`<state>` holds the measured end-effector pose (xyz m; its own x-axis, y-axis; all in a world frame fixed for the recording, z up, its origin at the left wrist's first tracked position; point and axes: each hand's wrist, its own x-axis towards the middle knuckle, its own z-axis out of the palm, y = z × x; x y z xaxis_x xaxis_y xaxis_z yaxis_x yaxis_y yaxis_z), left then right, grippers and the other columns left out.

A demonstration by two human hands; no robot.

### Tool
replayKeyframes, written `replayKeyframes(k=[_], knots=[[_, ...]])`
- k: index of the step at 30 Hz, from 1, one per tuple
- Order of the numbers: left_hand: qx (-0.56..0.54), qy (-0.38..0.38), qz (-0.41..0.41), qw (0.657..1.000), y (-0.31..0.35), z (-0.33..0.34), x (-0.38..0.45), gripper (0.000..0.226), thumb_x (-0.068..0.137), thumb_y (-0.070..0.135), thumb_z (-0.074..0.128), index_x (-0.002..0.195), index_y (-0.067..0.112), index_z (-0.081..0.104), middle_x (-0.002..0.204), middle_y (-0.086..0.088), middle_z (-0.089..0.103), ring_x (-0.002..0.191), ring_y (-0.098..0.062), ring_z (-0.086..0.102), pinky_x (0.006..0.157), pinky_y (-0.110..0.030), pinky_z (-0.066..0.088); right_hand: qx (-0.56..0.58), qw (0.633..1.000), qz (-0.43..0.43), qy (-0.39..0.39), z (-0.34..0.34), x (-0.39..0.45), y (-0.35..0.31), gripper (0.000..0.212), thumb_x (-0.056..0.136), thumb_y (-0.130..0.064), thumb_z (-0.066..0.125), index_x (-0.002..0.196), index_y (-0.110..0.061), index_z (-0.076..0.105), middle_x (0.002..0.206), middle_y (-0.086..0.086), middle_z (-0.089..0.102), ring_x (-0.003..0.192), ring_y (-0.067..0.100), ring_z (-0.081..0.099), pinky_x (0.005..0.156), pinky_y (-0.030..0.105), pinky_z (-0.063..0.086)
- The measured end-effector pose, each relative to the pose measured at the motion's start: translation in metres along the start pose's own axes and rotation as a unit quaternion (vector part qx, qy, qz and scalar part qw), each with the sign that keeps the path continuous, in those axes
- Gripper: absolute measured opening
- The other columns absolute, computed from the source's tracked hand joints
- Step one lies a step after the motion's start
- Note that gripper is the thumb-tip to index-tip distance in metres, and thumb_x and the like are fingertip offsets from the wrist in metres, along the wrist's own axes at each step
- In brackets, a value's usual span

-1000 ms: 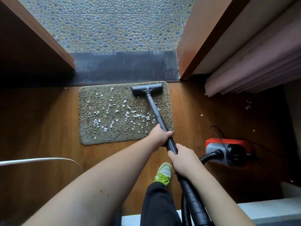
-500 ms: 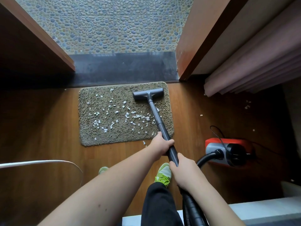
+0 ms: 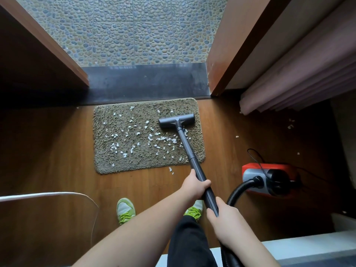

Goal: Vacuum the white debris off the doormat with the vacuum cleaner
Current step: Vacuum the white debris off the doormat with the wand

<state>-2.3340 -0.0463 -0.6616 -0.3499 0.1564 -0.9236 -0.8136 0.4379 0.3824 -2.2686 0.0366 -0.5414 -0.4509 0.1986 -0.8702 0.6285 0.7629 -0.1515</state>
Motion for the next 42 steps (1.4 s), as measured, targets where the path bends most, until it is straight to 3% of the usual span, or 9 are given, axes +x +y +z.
replayKeyframes(k=[4,12,15,19,22,28,32,37,42], knots=[[-0.004,0.002,-0.008,1.0,-0.01,0.005,-0.005,0.091,0.09,0.032,0.065,0.158,0.023,0.006,0.144,-0.008,0.045,0.11,-0.026,0.063,0.091,-0.04,0.057,0.017,1.0,0.011,-0.012,0.006,-0.007,0.008,0.043,0.101,-0.042,0.039,0.139,-0.023,0.04,0.117,0.004,0.063,0.1,0.02,0.063,0.082,0.029,0.052],[0.001,0.017,0.0,1.0,-0.016,0.001,-0.004,0.09,0.09,0.033,0.065,0.158,0.024,0.006,0.143,-0.007,0.047,0.112,-0.026,0.062,0.094,-0.04,0.055,0.025,1.0,-0.001,-0.005,0.01,-0.01,0.008,0.048,0.101,-0.043,0.04,0.146,-0.027,0.036,0.123,0.001,0.062,0.103,0.017,0.063,0.086,0.028,0.052],[-0.018,0.026,0.005,0.999,-0.008,-0.009,0.0,0.084,0.083,0.034,0.066,0.153,0.023,0.021,0.124,-0.009,0.059,0.1,-0.027,0.067,0.086,-0.043,0.059,0.012,1.0,-0.019,0.011,0.008,-0.001,-0.003,0.033,0.1,-0.041,0.041,0.129,-0.024,0.046,0.1,0.0,0.062,0.077,0.014,0.057,0.065,0.025,0.047],[-0.037,0.046,0.028,0.998,0.009,-0.028,0.007,0.043,0.086,0.023,0.065,0.122,0.014,0.044,0.108,-0.016,0.062,0.093,-0.03,0.069,0.074,-0.046,0.062,-0.002,0.999,-0.035,0.026,-0.001,0.014,-0.025,0.019,0.1,-0.039,0.041,0.104,-0.021,0.047,0.093,0.001,0.058,0.079,0.023,0.053,0.068,0.032,0.042],[-0.041,0.055,0.039,0.997,0.021,-0.042,0.014,0.037,0.086,0.02,0.066,0.116,0.01,0.047,0.11,-0.018,0.063,0.093,-0.032,0.069,0.071,-0.046,0.062,-0.007,0.999,-0.044,0.027,-0.005,0.026,-0.042,0.019,0.099,-0.036,0.041,0.098,-0.017,0.045,0.095,0.004,0.057,0.082,0.026,0.05,0.07,0.032,0.04],[-0.052,0.045,0.049,0.996,0.041,-0.062,0.024,0.031,0.089,0.014,0.064,0.115,0.01,0.046,0.104,-0.017,0.061,0.071,-0.021,0.063,0.044,-0.025,0.052,-0.017,0.999,-0.039,0.03,-0.014,0.042,-0.069,0.028,0.1,-0.035,0.04,0.111,-0.012,0.05,0.113,0.01,0.062,0.095,0.029,0.057,0.075,0.033,0.043],[-0.052,0.041,0.051,0.997,0.047,-0.068,0.026,0.032,0.089,0.013,0.063,0.116,0.007,0.047,0.097,-0.015,0.06,0.065,-0.02,0.062,0.036,-0.019,0.044,-0.021,0.999,-0.031,0.023,-0.017,0.047,-0.077,0.032,0.099,-0.035,0.041,0.117,-0.011,0.051,0.117,0.012,0.061,0.105,0.032,0.06,0.079,0.035,0.045],[-0.07,0.04,0.055,0.995,0.044,-0.066,0.023,0.028,0.09,0.016,0.064,0.108,0.016,0.044,0.108,-0.017,0.062,0.076,-0.024,0.065,0.043,-0.025,0.05,-0.03,0.999,-0.034,0.021,-0.017,0.044,-0.075,0.03,0.1,-0.034,0.039,0.117,-0.011,0.05,0.117,0.012,0.061,0.097,0.03,0.057,0.074,0.032,0.042],[-0.086,0.052,0.052,0.994,0.034,-0.061,0.019,0.032,0.089,0.017,0.066,0.08,0.029,0.038,0.112,-0.015,0.061,0.088,-0.028,0.068,0.061,-0.037,0.06,-0.041,0.998,-0.032,0.018,-0.013,0.036,-0.069,0.022,0.101,-0.033,0.039,0.105,-0.013,0.045,0.116,0.012,0.061,0.104,0.031,0.059,0.072,0.032,0.038]])
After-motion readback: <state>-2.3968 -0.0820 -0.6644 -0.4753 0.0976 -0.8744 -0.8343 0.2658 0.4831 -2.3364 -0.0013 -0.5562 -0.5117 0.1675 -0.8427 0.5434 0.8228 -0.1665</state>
